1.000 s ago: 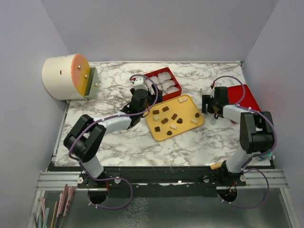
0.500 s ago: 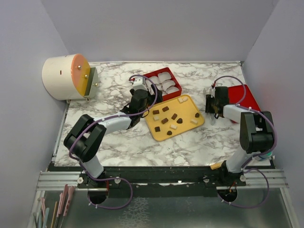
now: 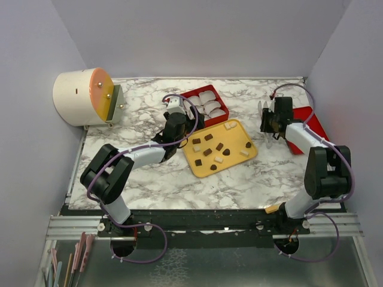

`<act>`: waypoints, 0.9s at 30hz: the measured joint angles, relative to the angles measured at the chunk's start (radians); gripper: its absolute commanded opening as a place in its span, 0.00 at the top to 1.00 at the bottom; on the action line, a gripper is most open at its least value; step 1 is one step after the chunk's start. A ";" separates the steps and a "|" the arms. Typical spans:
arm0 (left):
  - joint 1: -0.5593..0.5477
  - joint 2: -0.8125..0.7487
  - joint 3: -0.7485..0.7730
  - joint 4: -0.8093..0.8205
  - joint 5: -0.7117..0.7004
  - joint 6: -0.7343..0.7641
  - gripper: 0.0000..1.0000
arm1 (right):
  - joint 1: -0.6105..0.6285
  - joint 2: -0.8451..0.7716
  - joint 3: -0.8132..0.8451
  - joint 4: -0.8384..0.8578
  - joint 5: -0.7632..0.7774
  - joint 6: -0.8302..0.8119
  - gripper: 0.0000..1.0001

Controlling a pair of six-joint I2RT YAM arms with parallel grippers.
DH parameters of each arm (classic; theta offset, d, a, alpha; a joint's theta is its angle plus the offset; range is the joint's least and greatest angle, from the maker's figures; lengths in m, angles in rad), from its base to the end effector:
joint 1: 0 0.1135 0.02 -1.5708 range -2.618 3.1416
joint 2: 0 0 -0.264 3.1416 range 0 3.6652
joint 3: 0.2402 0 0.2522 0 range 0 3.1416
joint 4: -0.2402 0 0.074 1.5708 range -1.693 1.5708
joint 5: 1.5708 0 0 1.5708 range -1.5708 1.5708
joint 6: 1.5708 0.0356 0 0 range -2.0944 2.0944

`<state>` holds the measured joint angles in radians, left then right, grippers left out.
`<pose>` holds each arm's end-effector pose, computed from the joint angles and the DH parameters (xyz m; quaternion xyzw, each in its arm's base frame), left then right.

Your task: Pack the chocolate

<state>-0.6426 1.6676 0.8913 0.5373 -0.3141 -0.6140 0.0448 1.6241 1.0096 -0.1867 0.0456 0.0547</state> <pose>0.3005 -0.2112 0.2219 -0.0855 0.7780 -0.2591 0.5659 0.3448 0.0138 0.2062 0.0132 0.9266 -0.0024 0.3759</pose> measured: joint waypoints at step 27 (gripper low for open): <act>-0.001 0.009 0.000 0.000 0.016 -0.023 0.04 | 0.047 -0.054 0.082 -0.186 -0.076 0.000 0.52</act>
<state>-0.6434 1.6764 0.8917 0.5369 -0.2985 -0.6369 0.0917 1.5700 1.0916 -0.3725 -0.0299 0.0544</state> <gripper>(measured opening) 0.955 0.485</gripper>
